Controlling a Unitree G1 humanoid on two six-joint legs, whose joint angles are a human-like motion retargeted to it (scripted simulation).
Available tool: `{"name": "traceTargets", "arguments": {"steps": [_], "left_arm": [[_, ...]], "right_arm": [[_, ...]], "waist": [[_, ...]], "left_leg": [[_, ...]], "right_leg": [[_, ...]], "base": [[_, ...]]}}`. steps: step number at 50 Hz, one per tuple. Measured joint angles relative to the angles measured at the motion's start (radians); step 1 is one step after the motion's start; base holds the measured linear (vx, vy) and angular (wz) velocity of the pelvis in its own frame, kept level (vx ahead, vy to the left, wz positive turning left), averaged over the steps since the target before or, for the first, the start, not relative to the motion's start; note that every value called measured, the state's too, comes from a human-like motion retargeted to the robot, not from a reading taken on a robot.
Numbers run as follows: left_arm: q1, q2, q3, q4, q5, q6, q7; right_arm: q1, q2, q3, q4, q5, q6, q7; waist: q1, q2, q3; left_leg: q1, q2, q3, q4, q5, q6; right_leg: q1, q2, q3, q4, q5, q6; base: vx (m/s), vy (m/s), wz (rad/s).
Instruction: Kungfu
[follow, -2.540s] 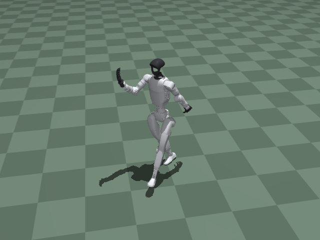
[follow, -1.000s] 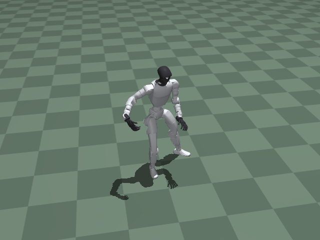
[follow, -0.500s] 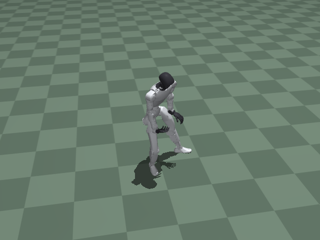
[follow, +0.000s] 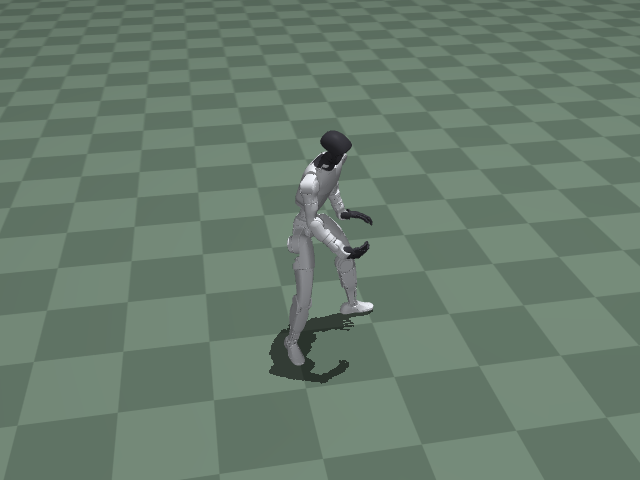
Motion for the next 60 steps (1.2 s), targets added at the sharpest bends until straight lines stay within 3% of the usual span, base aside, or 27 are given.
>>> {"name": "traceTargets", "arguments": {"steps": [3,10,13,16,17,18,20,22,23,27,30,32,34,37,38,40,45,49,53,57,60], "left_arm": [[0.05,0.018,0.062,-0.057,-0.06,-0.017,-0.028],[0.163,0.095,0.207,-0.277,-0.158,-0.11,-0.156],[0.186,0.18,0.288,-0.397,-0.24,-0.191,-0.266],[0.163,0.316,0.331,-0.49,-0.377,-0.244,-0.434],[0.14,0.362,0.334,-0.512,-0.429,-0.247,-0.498],[0.108,0.404,0.327,-0.53,-0.49,-0.239,-0.569],[0.015,0.473,0.285,-0.567,-0.623,-0.213,-0.721],[-0.094,0.529,0.197,-0.592,-0.73,-0.18,-0.839],[-0.153,0.546,0.142,-0.596,-0.773,-0.161,-0.888],[-0.364,0.5,-0.116,-0.57,-0.972,-0.054,-1.156],[-0.473,0.353,-0.285,-0.531,-1.14,0.074,-1.43],[-0.505,0.233,-0.391,-0.518,-1.161,0.105,-1.519],[-0.52,0.124,-0.481,-0.498,-1.106,0.104,-1.507],[-0.516,-0.001,-0.521,-0.447,-1.037,0.043,-1.416],[-0.503,-0.026,-0.513,-0.431,-1.055,0.03,-1.405],[-0.483,-0.048,-0.527,-0.392,-1.122,0.045,-1.396],[-0.423,-0.042,-0.509,-0.34,-1.221,0.119,-1.422],[-0.4,-0.031,-0.504,-0.346,-1.27,0.12,-1.376],[-0.371,0.0,-0.451,-0.389,-1.297,0.112,-1.294],[-0.361,0.053,-0.375,-0.514,-1.397,0.044,-1.061],[-0.381,0.103,-0.343,-0.704,-1.441,-0.101,-0.817]], "right_arm": [[-0.043,0.006,0.037,-0.073,0.067,-0.037,-0.015],[-0.142,0.008,0.086,-0.223,0.207,-0.127,-0.082],[-0.201,0.019,0.115,-0.267,0.237,-0.177,-0.128],[-0.243,0.016,0.125,-0.301,0.248,-0.23,-0.168],[-0.248,0.01,0.12,-0.315,0.243,-0.25,-0.186],[-0.249,0.0,0.112,-0.334,0.233,-0.272,-0.211],[-0.238,-0.03,0.085,-0.391,0.203,-0.325,-0.29],[-0.208,-0.058,0.048,-0.464,0.163,-0.39,-0.432],[-0.19,-0.077,0.029,-0.504,0.141,-0.428,-0.516],[-0.036,-0.12,-0.064,-0.666,-0.031,-0.579,-0.909],[0.144,-0.105,-0.184,-0.802,-0.205,-0.645,-1.194],[0.271,-0.086,-0.249,-0.892,-0.284,-0.674,-1.379],[0.371,-0.059,-0.289,-0.963,-0.39,-0.689,-1.584],[0.503,-0.05,-0.346,-1.049,-0.658,-0.597,-2.018],[0.536,-0.051,-0.351,-1.057,-0.698,-0.589,-2.047],[0.591,-0.057,-0.329,-1.063,-0.726,-0.613,-2.031],[0.634,-0.123,-0.272,-1.032,-0.648,-0.673,-1.916],[0.585,-0.155,-0.226,-1.001,-0.593,-0.663,-1.854],[0.444,-0.155,-0.139,-0.914,-0.463,-0.681,-1.816],[0.167,-0.199,0.033,-0.818,-0.134,-0.725,-1.594],[-0.078,-0.278,0.102,-0.829,0.223,-0.743,-1.271]], "waist": [[0.021,-0.014,-0.04],[0.145,-0.051,-0.14],[0.17,-0.073,-0.179],[0.137,-0.091,-0.219],[0.116,-0.101,-0.23],[0.096,-0.113,-0.24],[0.057,-0.135,-0.241],[0.005,-0.102,-0.226],[-0.029,-0.094,-0.223],[-0.165,-0.102,-0.218],[-0.28,-0.127,-0.178],[-0.346,-0.123,-0.128],[-0.397,-0.121,-0.065],[-0.478,-0.14,0.01],[-0.494,-0.147,0.022],[-0.508,-0.151,0.033],[-0.488,-0.169,-0.022],[-0.397,-0.173,-0.106],[-0.244,-0.188,-0.19],[-0.12,-0.212,-0.237],[-0.016,-0.246,-0.247]], "left_leg": [[-0.025,-0.03,0.008,0.082,-0.067,0.053],[-0.015,-0.156,-0.067,0.199,-0.217,0.076],[0.008,-0.227,-0.103,0.226,-0.275,0.103],[0.053,-0.332,-0.185,0.21,-0.316,0.111],[0.076,-0.374,-0.216,0.191,-0.317,0.107],[0.1,-0.414,-0.245,0.168,-0.31,0.102],[0.166,-0.484,-0.3,0.107,-0.28,0.103],[0.202,-0.445,-0.417,0.101,-0.269,0.067],[0.215,-0.447,-0.464,0.1,-0.268,0.061],[0.375,-0.557,-0.552,-0.054,-0.209,0.085],[0.485,-0.565,-0.603,-0.111,-0.188,0.052],[0.538,-0.552,-0.638,-0.124,-0.183,0.056],[0.576,-0.531,-0.654,-0.129,-0.179,0.053],[0.595,-0.501,-0.647,-0.118,-0.173,0.027],[0.598,-0.487,-0.633,-0.121,-0.169,0.019],[0.6,-0.47,-0.613,-0.125,-0.168,0.021],[0.577,-0.488,-0.634,-0.129,-0.199,0.041],[0.531,-0.528,-0.682,-0.141,-0.272,0.05],[0.418,-0.584,-0.706,-0.102,-0.258,0.041],[0.305,-0.613,-0.703,-0.073,-0.25,0.032],[0.184,-0.652,-0.69,-0.013,-0.25,0.028]], "right_leg": [[0.058,-0.023,-0.006,-0.068,0.068,-0.016],[0.275,-0.015,-0.008,-0.334,0.2,-0.092],[0.377,0.024,-0.019,-0.442,0.116,-0.098],[0.424,0.087,0.163,-0.446,0.035,-0.15],[0.426,0.11,0.249,-0.423,0.036,-0.145],[0.412,0.136,0.356,-0.382,0.044,-0.099],[0.353,0.236,0.588,-0.268,0.004,0.047],[0.266,0.432,0.688,-0.15,-0.047,0.105],[0.218,0.492,0.67,-0.106,-0.06,0.105],[0.024,0.484,0.639,-0.043,-0.092,0.09],[-0.126,0.525,0.732,-0.114,0.036,-0.024],[-0.228,0.512,0.735,-0.188,0.17,-0.15],[-0.311,0.486,0.681,-0.271,0.228,-0.229],[-0.394,0.441,0.552,-0.378,0.203,-0.25],[-0.413,0.438,0.527,-0.395,0.194,-0.276],[-0.437,0.443,0.502,-0.404,0.186,-0.33],[-0.374,0.442,0.532,-0.364,0.193,-0.263],[-0.26,0.442,0.646,-0.309,0.22,-0.152],[-0.093,0.428,0.751,-0.267,0.186,-0.042],[0.109,0.356,0.73,-0.274,0.163,0.061],[0.267,0.283,0.628,-0.309,0.197,0.091]], "base": [[0.68,0.61,0.76],[0.75,0.55,0.83],[0.74,0.5,1.05],[0.78,0.45,1.81],[0.72,0.37,2.25],[0.63,0.2,2.17],[0.56,0.08,2.02],[0.55,-0.09,1.95],[0.49,-0.03,2.12],[0.48,0.33,2.07],[0.36,0.06,2.37],[0.23,0.08,2.2],[0.03,0.11,1.6],[0.04,0.06,1.07],[0.03,0.01,0.38],[0.0,0.0,0.0],[0.08,-0.05,0.04],[0.04,-0.04,-0.33],[-0.02,-0.02,-0.88],[-0.3,-0.04,-0.54],[-0.44,-0.2,-0.29]]}}
